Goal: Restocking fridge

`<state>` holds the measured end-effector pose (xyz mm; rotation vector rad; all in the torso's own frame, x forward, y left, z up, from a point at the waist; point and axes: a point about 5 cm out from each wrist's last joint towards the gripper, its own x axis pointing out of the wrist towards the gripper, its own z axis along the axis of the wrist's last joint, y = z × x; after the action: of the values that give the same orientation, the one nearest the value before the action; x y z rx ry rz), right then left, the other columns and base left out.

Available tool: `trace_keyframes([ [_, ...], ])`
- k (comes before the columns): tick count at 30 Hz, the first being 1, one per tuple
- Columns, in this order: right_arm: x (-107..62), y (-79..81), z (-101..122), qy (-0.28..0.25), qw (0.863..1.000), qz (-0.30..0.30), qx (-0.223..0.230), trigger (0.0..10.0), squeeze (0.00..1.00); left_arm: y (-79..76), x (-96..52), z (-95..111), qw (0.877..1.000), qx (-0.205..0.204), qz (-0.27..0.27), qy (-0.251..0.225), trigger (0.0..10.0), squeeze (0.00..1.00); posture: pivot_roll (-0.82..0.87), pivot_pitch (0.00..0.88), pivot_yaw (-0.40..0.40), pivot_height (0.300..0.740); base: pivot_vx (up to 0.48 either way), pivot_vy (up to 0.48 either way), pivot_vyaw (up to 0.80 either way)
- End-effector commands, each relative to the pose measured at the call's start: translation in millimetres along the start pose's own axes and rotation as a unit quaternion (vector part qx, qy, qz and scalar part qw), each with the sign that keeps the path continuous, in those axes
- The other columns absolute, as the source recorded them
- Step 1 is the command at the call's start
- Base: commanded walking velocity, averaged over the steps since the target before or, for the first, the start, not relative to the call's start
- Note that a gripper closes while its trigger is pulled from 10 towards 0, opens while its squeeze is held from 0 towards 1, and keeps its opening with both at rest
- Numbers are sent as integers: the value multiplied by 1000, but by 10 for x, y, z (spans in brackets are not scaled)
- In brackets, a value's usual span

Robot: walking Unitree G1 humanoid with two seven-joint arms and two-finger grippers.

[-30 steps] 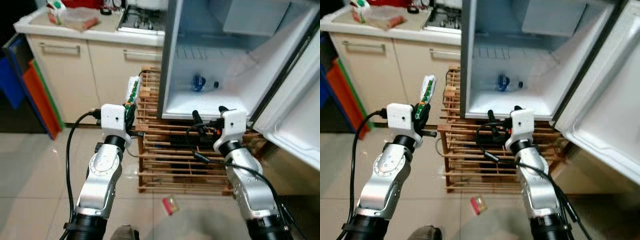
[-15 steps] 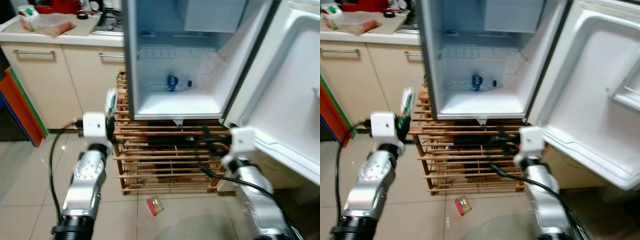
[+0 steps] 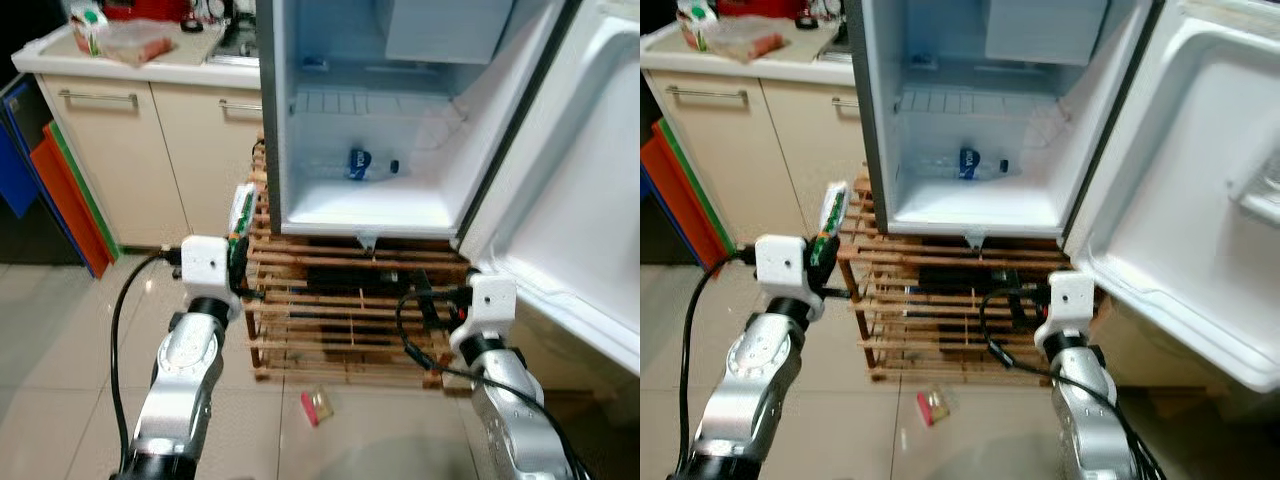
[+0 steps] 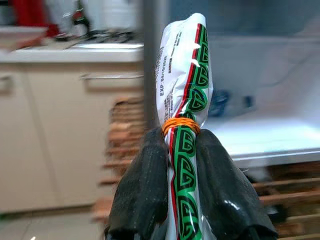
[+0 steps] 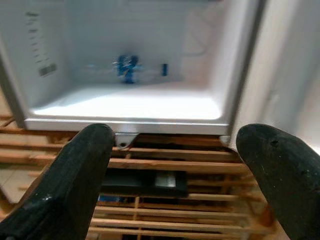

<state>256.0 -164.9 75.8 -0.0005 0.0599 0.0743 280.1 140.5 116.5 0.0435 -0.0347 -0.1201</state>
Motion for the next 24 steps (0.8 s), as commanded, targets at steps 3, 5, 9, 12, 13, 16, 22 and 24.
trace_keyframes([
  [3, 36, -28, 89, -18, 1000, -3, -6, 10000, 0, 12, 42, 63, 1000, -7, 9, -7, 10000, 0, -45, 0, -38, 740, 476, 0, 0],
  [5, 39, -29, 92, -18, 1000, -1, -7, 10000, 0, 25, 45, 54, 1000, -8, 16, -4, 10000, 0, -45, 0, -40, 740, 480, 0, 0],
  [9, 48, -33, 105, -20, 1000, 1, -9, 10000, 0, 85, 53, -5, 998, 1, 56, 16, 10000, 0, -43, 0, -41, 740, 240, 0, 0],
  [12, 60, -23, 110, -21, 1000, 5, -8, 10000, 0, 82, 63, 3, 998, 12, 62, 16, 10000, 0, -41, 0, -39, 740, 0, 0, 0],
  [13, 64, -18, 117, -23, 1000, 7, -8, 10000, 0, 73, 65, 10, 998, 15, 60, 15, 10000, 0, -41, 0, -39, 740, 0, 0, 0],
  [16, 77, -5, 128, -25, 1000, 11, -8, 10000, 0, 27, 70, 59, 999, 28, 46, 2, 10000, 0, -39, 0, -36, 740, 0, 0, 0],
  [22, 90, 29, 153, -32, 999, 20, -9, 10000, 0, -32, 115, 143, 999, 28, 27, -12, 10000, 0, -40, 0, -33, 740, 0, 0, 0],
  [24, 91, 39, 155, -33, 999, 23, -9, 10000, 0, -26, 124, 152, 999, 29, 30, -13, 10000, 0, -40, 0, -33, 740, 0, 0, 0],
])
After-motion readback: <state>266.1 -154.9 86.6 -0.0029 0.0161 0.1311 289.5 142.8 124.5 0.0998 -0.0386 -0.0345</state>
